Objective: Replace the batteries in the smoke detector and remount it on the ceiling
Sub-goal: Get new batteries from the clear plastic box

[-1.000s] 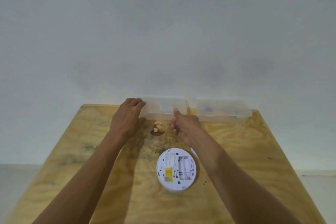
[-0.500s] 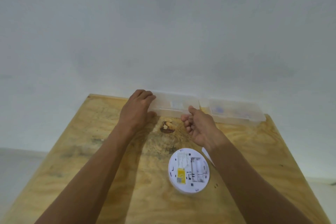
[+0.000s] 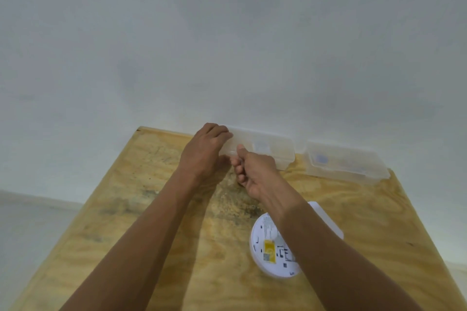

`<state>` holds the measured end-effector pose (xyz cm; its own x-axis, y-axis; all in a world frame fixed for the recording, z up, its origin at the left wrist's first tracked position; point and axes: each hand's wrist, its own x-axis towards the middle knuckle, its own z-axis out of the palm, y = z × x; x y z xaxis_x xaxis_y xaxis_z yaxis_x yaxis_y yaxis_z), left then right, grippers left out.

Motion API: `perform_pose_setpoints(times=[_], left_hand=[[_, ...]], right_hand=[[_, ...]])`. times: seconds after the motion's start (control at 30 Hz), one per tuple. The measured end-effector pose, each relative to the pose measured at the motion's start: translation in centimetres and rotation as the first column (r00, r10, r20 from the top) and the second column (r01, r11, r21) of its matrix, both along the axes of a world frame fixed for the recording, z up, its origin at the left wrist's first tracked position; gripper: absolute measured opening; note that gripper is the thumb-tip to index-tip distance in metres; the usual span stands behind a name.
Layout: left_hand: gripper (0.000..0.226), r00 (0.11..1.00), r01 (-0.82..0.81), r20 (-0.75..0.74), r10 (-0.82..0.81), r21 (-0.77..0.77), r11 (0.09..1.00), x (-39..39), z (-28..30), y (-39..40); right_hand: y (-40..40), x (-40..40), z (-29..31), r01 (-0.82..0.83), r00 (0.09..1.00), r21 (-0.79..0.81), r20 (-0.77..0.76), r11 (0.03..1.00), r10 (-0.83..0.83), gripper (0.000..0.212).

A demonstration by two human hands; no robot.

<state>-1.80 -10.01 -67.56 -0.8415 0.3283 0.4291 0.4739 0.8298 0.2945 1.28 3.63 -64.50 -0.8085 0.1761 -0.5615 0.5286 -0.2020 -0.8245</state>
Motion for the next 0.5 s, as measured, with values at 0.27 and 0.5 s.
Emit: perform_pose_setpoints(times=[0.27, 0.5], left_hand=[[0.095, 1.000, -0.002, -0.004, 0.002, -0.005, 1.000, 0.4, 0.6, 0.8], [0.114, 0.994, -0.098, -0.061, 0.092, -0.104, 0.990, 0.8, 0.3, 0.9]], right_hand=[[2.7, -2.2, 3.8, -0.246, 0.964, 0.153, -0.066, 0.957, 0.258, 0.028], [5.2, -3.1, 6.0, -0.365, 0.834, 0.825, 0.083, 0.431, 0.545, 0.030]])
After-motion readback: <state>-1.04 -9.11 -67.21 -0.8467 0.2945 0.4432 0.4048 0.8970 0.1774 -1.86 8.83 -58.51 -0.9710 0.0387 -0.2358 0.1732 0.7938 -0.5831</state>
